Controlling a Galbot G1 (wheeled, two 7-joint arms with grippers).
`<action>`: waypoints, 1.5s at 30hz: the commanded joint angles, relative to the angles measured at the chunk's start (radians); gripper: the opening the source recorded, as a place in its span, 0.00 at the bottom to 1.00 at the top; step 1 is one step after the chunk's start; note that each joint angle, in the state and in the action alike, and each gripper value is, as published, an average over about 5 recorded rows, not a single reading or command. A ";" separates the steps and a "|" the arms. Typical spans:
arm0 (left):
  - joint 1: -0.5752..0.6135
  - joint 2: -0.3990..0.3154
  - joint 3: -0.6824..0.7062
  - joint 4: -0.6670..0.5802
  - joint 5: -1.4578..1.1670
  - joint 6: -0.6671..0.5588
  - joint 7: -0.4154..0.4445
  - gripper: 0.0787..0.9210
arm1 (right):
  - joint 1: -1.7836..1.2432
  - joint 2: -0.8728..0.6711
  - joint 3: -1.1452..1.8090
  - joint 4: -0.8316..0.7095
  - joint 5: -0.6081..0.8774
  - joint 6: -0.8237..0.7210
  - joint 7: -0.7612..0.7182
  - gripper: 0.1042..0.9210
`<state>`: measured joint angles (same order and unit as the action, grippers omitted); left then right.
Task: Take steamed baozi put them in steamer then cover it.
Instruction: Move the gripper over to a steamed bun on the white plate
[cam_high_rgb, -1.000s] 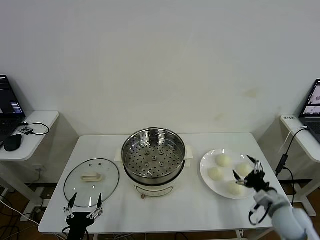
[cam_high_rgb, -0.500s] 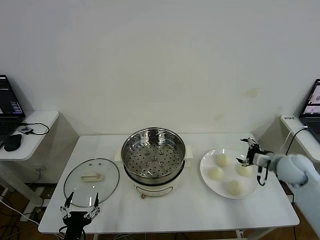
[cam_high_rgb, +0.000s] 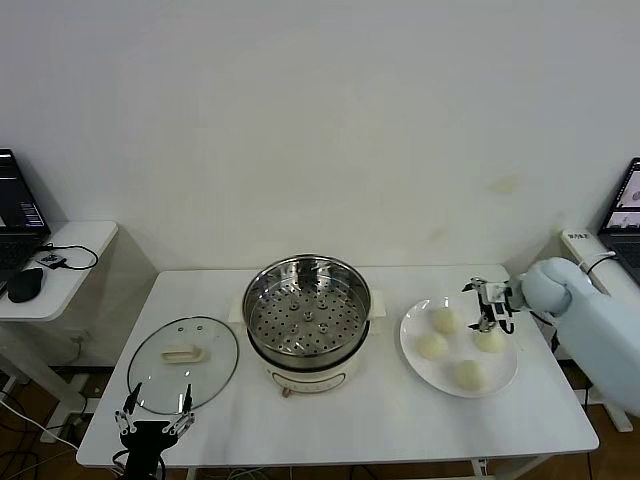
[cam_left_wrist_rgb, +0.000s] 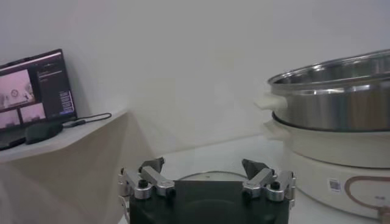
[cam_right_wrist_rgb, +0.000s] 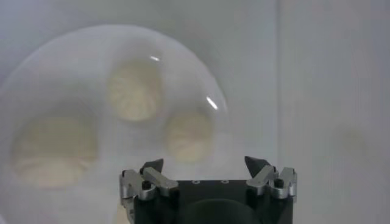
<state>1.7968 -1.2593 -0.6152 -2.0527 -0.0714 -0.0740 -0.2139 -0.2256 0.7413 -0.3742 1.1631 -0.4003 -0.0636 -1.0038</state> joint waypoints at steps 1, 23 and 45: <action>-0.004 0.002 -0.011 0.004 0.002 0.000 -0.002 0.88 | 0.137 0.100 -0.173 -0.173 -0.031 0.021 -0.056 0.88; -0.004 0.011 -0.022 0.008 0.005 -0.010 -0.003 0.88 | 0.111 0.213 -0.138 -0.297 -0.061 0.022 -0.004 0.87; 0.001 0.007 -0.019 0.002 0.012 -0.020 -0.008 0.88 | 0.113 0.214 -0.138 -0.302 -0.053 0.009 -0.014 0.63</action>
<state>1.7940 -1.2522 -0.6334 -2.0450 -0.0608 -0.0926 -0.2212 -0.1139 0.9497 -0.5106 0.8637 -0.4602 -0.0542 -1.0175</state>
